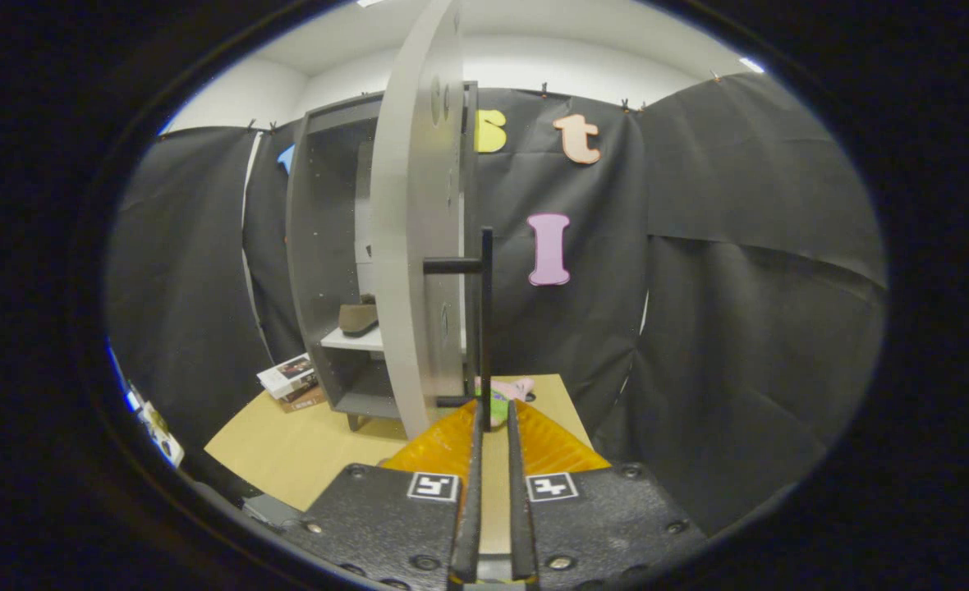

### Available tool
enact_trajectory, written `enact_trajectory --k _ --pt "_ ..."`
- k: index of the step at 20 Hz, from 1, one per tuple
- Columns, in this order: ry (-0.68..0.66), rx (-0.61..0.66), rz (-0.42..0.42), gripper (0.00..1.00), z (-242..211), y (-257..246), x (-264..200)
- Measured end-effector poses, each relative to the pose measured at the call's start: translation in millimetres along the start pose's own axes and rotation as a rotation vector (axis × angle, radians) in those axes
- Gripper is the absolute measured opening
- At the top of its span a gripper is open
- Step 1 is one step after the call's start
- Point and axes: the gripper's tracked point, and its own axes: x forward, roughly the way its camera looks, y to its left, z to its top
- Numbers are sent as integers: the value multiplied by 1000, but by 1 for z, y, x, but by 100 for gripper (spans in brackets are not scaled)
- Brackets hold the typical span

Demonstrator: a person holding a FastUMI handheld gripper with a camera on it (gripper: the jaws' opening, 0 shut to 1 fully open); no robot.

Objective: Open the shoe cabinet door, grab the shoes and put them into the shoe cabinet, then close the shoe cabinet door.

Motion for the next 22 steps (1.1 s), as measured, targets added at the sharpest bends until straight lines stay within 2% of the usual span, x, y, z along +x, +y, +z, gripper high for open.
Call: enact_trajectory --k 1,4,7,9,14,22 --pt "0 8 -12 39 -5 -7 -8" --pt "8 19 -62 65 -38 -11 -45" --pt "38 -15 -75 80 -69 4 -55" --pt "89 -36 -68 100 -99 24 -53" --pt "214 -48 23 100 -176 101 -27" --pt "290 -19 183 100 -264 227 46"
